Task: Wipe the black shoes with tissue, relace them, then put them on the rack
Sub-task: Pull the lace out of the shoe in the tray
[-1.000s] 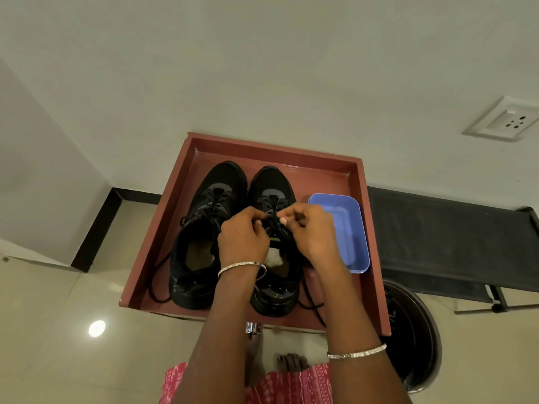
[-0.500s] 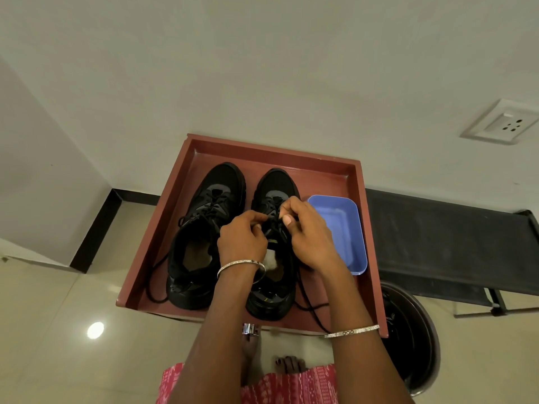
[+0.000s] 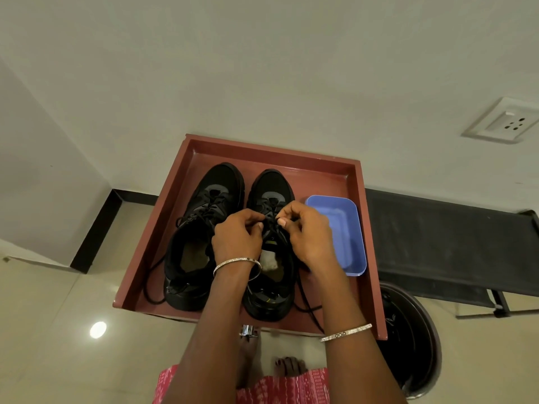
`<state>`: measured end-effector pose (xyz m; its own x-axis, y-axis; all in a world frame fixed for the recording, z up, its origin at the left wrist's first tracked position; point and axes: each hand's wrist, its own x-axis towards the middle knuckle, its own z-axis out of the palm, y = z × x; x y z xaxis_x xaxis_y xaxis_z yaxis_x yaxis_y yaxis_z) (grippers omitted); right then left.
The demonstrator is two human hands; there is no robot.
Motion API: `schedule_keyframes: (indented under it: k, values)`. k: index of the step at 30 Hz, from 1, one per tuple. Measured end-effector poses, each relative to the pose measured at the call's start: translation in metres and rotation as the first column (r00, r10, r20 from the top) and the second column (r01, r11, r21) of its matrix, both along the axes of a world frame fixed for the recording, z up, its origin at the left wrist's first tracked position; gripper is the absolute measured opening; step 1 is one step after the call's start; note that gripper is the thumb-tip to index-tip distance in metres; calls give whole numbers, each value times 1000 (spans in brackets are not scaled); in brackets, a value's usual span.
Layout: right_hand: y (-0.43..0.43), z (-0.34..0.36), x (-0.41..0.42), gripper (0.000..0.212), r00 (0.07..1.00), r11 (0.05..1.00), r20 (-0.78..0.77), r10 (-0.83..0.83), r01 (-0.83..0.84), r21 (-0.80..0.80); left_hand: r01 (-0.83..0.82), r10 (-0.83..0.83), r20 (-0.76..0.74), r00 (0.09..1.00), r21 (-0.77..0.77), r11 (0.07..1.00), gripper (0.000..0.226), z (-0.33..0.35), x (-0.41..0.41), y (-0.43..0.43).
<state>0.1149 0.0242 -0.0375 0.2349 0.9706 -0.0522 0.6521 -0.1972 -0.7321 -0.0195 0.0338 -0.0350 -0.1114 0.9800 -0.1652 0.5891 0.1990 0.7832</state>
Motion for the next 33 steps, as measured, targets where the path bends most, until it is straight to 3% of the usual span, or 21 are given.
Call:
schedule_keyframes:
  k: [3,5,18,23,27,33]
  values:
    - [0,1,-6,20,982,999,184,32,-32,1,11,-12,-13,1000,-1,1000,17,0,1,1]
    - [-1,2,-6,20,974,999,225,35,-36,1,19,-19,-16,1000,-8,1000,17,-1,0,1]
    - [-3,6,3,9,994,993,-38,-99,95,-75,75,-73,-117,991,13,997,10,-2,5,10]
    - [-2,2,7,27,991,994,-105,-82,73,-86,225,-199,-243,949,82,971,7,-8,7,16]
    - [-2,0,8,30,987,993,-136,-86,74,-89,302,-261,-365,894,61,951,10,-11,9,15]
    - [-3,-3,11,31,969,992,-223,-104,83,-99,324,-311,-172,935,52,945,8,-15,-2,23]
